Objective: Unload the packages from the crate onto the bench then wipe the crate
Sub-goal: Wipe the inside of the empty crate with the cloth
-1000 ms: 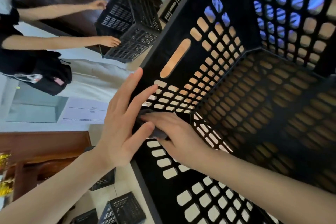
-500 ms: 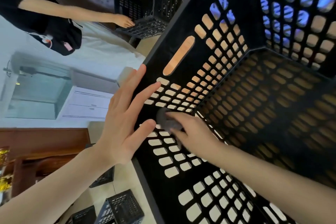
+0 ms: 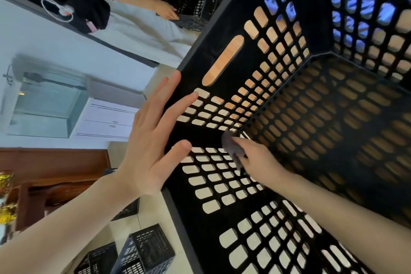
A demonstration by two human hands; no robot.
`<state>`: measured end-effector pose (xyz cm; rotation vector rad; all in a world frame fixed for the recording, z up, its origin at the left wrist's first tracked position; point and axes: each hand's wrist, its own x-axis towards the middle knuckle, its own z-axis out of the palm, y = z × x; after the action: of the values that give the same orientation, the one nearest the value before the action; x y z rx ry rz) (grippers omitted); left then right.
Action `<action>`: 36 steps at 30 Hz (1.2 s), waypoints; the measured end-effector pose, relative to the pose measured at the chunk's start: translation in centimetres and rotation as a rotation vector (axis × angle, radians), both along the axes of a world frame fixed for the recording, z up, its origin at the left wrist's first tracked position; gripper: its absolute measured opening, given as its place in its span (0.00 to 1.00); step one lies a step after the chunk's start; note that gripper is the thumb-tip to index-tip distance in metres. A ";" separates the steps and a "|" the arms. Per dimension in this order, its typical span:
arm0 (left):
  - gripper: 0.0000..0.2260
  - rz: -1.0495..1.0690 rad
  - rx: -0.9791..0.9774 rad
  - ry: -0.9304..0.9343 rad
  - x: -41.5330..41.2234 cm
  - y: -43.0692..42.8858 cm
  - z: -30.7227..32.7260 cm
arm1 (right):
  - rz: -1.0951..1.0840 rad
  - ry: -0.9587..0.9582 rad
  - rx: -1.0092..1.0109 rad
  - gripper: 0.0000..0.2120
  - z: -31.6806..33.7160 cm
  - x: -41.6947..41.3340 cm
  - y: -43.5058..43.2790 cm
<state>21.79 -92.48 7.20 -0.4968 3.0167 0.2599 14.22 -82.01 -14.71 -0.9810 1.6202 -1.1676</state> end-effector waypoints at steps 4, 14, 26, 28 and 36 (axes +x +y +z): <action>0.29 0.001 -0.019 -0.008 0.0 0.0 0.0 | 0.051 -0.030 0.107 0.20 0.6 -1.5 -1.4; 0.29 0.226 0.034 0.226 1.4 0.9 0.0 | 0.048 -0.288 -0.474 0.23 13.6 -0.1 1.3; 0.39 0.336 0.106 -0.017 9.0 9.2 0.6 | 0.273 0.040 -0.254 0.25 14.2 -0.3 12.8; 0.44 0.288 0.145 -0.078 9.7 9.1 1.3 | 0.315 -0.013 -0.245 0.26 14.5 0.0 15.5; 0.54 0.255 0.184 -0.200 9.6 8.4 1.8 | 0.209 -0.093 -0.225 0.24 16.8 -0.1 7.2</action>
<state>31.38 -84.09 8.97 -0.8354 2.7000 0.4680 14.13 -74.79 2.13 -1.1902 1.2989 -1.2484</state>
